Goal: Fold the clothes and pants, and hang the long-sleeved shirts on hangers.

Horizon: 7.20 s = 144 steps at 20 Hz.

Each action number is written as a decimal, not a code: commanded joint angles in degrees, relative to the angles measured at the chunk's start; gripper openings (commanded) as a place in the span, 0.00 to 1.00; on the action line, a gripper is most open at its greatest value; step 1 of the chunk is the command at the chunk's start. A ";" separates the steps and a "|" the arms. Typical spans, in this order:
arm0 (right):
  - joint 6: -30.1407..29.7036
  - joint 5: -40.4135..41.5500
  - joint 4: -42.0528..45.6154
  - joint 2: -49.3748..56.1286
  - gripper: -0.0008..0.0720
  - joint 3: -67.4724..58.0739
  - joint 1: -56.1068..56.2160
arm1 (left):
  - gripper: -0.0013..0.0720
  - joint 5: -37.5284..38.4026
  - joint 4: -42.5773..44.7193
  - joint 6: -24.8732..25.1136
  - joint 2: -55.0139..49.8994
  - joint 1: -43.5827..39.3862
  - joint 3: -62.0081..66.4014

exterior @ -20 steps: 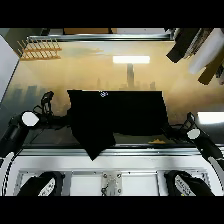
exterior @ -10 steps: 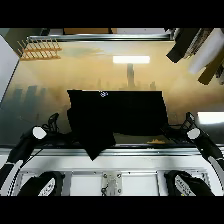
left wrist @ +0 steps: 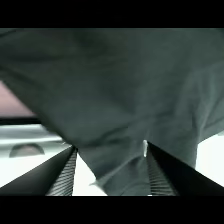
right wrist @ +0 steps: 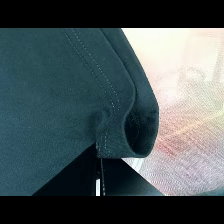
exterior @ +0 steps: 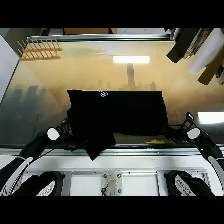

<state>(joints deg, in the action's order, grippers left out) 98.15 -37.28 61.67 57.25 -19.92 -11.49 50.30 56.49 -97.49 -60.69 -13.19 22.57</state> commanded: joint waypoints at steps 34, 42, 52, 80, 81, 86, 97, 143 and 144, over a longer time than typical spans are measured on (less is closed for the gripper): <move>-2.14 -29.59 16.57 27.67 0.02 -52.52 4.76 | 0.03 18.51 9.53 12.28 -27.89 10.67 55.63; -2.32 -11.37 6.69 28.48 0.92 -53.09 4.42 | 0.77 18.45 9.35 11.10 -37.94 10.67 71.45; -20.98 -29.20 4.74 30.51 0.92 -49.53 -14.78 | 0.03 22.62 9.31 11.10 -37.62 3.30 70.49; -16.94 -48.28 5.25 31.78 0.02 -69.79 -3.69 | 0.03 4.55 -3.17 7.76 -49.51 -13.94 70.93; -16.04 -49.94 5.25 31.74 0.02 -72.72 -2.14 | 0.03 5.70 -3.10 7.76 -51.71 -14.91 73.81; -12.52 -53.90 6.91 31.74 0.02 -83.27 6.64 | 0.03 10.82 -3.04 7.74 -61.40 -19.76 88.06; -9.31 -52.37 9.22 31.76 0.02 -87.52 18.16 | 0.03 12.26 -2.56 7.61 -65.18 -20.81 92.06; -24.92 -19.76 -33.20 46.90 0.85 -50.05 17.86 | 0.03 12.09 3.39 14.16 -24.72 5.03 58.31; -24.94 -18.27 -33.83 47.50 0.85 -50.23 19.50 | 0.03 12.11 3.39 14.14 -24.72 5.09 58.31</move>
<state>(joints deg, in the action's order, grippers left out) 77.10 -57.87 35.18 102.04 -70.43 5.45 62.72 60.18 -83.46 -85.67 -7.81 81.78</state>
